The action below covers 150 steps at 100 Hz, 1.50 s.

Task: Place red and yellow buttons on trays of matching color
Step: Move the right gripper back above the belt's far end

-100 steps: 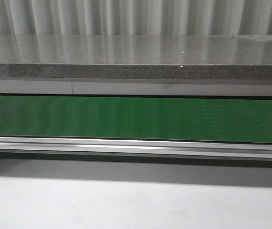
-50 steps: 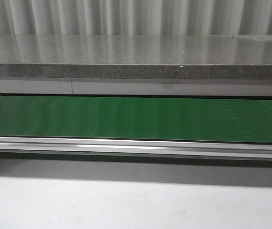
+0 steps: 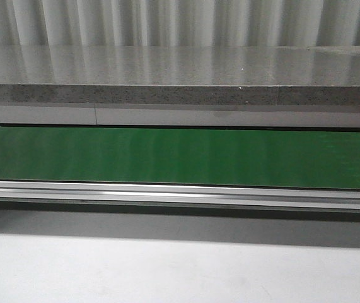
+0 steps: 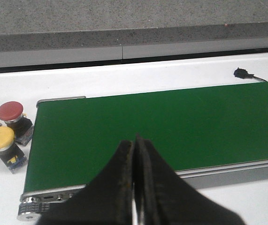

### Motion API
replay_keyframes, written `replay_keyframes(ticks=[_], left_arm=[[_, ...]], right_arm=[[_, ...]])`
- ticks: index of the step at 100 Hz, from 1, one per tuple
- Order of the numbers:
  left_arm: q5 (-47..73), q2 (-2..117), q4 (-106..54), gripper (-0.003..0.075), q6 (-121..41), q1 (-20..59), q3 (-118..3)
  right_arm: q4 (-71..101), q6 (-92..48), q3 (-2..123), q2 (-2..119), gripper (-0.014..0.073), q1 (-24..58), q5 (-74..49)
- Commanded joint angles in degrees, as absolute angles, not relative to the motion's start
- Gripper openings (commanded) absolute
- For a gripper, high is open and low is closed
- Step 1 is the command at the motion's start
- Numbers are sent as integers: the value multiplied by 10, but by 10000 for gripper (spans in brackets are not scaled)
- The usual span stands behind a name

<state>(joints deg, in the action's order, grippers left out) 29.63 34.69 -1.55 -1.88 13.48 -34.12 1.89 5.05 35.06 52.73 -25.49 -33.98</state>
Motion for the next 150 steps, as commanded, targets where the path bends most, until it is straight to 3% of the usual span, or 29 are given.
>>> replay_keyframes(ticks=[1, 30, 57, 108, 135, 150], left_arm=[[253, 347, -17, -20, -17, 139, -358], [253, 347, -17, -20, -17, 139, -358], [253, 347, -17, -20, -17, 139, -358], [253, 347, -18, -20, -17, 139, -358], [230, 354, 0, -20, -17, 139, -362], [253, 416, 3, -20, -7, 122, -403]], right_arm=[[21, 24, 368, 506, -66, -217, -322], [21, -24, 366, 423, -66, -78, -333], [23, -40, 364, 314, -66, -16, -351], [25, -49, 315, 96, -66, 3, -425], [27, -49, 297, 82, -66, 3, -439], [27, -49, 297, 82, -66, 3, -445]])
